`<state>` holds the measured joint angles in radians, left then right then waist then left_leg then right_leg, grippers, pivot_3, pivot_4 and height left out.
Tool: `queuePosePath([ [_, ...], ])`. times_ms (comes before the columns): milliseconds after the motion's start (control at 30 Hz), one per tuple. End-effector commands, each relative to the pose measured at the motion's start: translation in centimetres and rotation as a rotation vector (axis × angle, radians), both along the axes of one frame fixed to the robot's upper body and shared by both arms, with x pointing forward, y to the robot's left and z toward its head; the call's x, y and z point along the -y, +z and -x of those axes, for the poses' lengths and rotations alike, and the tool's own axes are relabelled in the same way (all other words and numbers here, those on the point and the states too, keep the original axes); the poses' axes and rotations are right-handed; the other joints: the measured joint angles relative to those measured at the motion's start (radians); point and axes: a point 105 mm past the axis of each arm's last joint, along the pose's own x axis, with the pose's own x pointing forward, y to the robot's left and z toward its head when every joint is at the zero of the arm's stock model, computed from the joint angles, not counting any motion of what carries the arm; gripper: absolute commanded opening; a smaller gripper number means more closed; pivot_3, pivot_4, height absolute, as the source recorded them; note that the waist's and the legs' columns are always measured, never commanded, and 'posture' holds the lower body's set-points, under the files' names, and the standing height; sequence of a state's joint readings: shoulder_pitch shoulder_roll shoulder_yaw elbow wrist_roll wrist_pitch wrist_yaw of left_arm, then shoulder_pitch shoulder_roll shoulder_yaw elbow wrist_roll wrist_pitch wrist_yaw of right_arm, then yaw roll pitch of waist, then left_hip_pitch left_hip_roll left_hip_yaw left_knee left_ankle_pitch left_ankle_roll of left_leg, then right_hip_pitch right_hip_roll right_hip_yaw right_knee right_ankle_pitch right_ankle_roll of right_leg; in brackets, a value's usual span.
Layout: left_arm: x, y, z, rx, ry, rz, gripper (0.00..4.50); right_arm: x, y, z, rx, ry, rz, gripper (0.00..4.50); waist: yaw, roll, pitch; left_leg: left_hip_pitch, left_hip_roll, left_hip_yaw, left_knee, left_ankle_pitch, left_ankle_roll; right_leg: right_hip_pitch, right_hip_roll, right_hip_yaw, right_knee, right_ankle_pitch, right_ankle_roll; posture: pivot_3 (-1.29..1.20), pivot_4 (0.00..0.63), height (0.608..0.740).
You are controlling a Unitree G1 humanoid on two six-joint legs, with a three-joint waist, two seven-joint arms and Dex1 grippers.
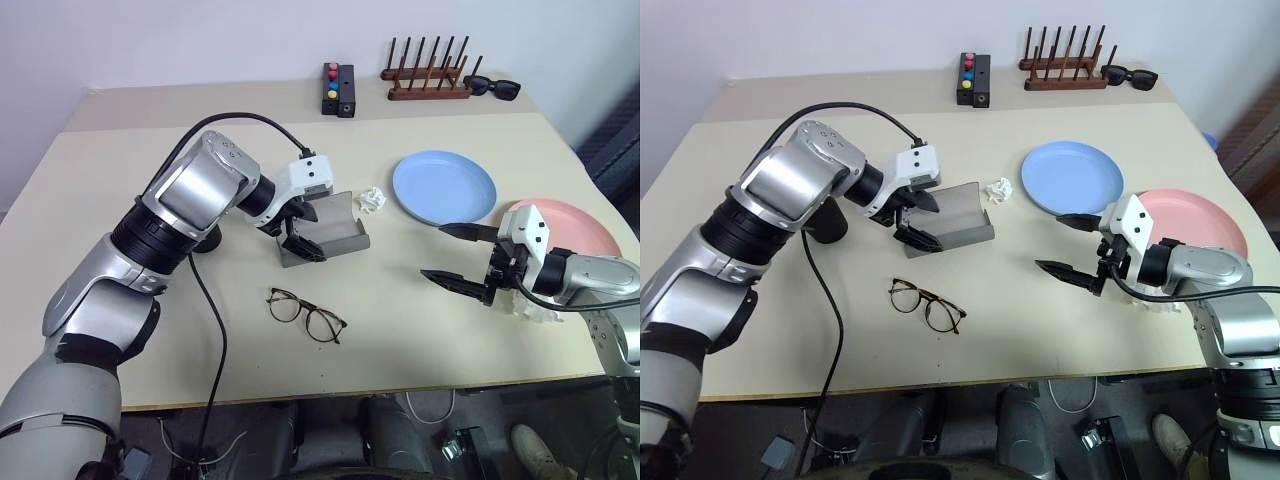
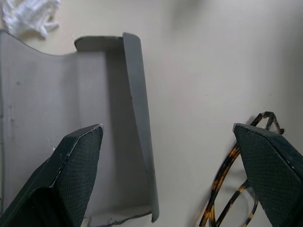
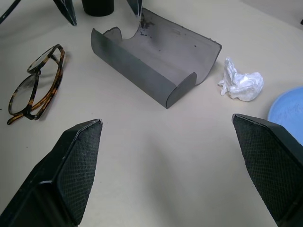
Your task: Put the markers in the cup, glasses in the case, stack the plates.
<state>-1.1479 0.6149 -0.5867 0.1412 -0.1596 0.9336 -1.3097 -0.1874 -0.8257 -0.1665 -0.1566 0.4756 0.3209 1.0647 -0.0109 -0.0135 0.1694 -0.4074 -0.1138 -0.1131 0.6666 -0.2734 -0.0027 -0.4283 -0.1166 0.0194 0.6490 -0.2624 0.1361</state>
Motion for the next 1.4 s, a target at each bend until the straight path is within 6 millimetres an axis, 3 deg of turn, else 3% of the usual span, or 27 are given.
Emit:
queuePosePath([
  [33, 0.0, 1.2, 0.1, 0.026, -0.015, -0.008, 4.49, -0.2, 1.0, 0.4, 0.041, 0.007, -0.004, 4.50, 0.001, 0.000, 0.000, 0.000, 0.000, 0.000, 0.000, 0.000, 0.000, 0.000, 0.000, 0.000, 0.000, 0.000, 0.000, 0.00, 0.150, 0.740],
  [367, -1.5, -0.5, -0.3, 0.022, 0.010, -0.081, 4.49, -0.3, 1.1, 0.3, 0.042, 0.003, -0.003, 4.50, 0.000, 0.000, 0.000, 0.000, 0.000, 0.000, 0.000, 0.000, 0.000, 0.000, 0.000, 0.000, 0.000, 0.000, 0.000, 0.00, 0.150, 0.740],
  [867, -2.0, -3.2, -1.5, 0.007, 0.034, -0.154, 4.49, -0.2, 1.0, 0.6, 0.040, -0.002, -0.008, 4.50, 0.002, 0.000, 0.000, 0.000, 0.000, 0.000, 0.000, 0.000, 0.000, 0.000, 0.000, 0.000, 0.000, 0.000, 0.000, 0.00, 0.150, 0.740],
  [967, -1.8, -3.5, -1.8, 0.016, 0.026, -0.160, 3.67, -0.1, 1.0, 0.7, 0.038, -0.007, -0.009, 4.50, 0.002, 0.000, 0.000, 0.000, 0.000, 0.000, 0.000, 0.000, 0.000, 0.000, 0.000, 0.000, 0.000, 0.000, 0.000, 0.00, 0.150, 0.740],
  [1200, -1.5, -3.7, -1.7, 0.014, -0.007, -0.165, 0.23, 0.0, 0.9, 1.0, 0.035, -0.017, -0.010, 4.50, 0.001, 0.000, 0.000, 0.000, 0.000, 0.000, 0.000, 0.000, 0.000, 0.000, 0.000, 0.000, 0.000, 0.000, 0.000, 0.00, 0.150, 0.740],
  [1400, -2.0, -3.9, -1.5, 0.024, -0.045, -0.184, 0.08, 0.2, 0.7, 1.2, 0.033, -0.027, -0.013, 4.50, 0.001, 0.000, 0.000, 0.000, 0.000, 0.000, 0.000, 0.000, 0.000, 0.000, 0.000, 0.000, 0.000, 0.000, 0.000, 0.00, 0.150, 0.740],
])
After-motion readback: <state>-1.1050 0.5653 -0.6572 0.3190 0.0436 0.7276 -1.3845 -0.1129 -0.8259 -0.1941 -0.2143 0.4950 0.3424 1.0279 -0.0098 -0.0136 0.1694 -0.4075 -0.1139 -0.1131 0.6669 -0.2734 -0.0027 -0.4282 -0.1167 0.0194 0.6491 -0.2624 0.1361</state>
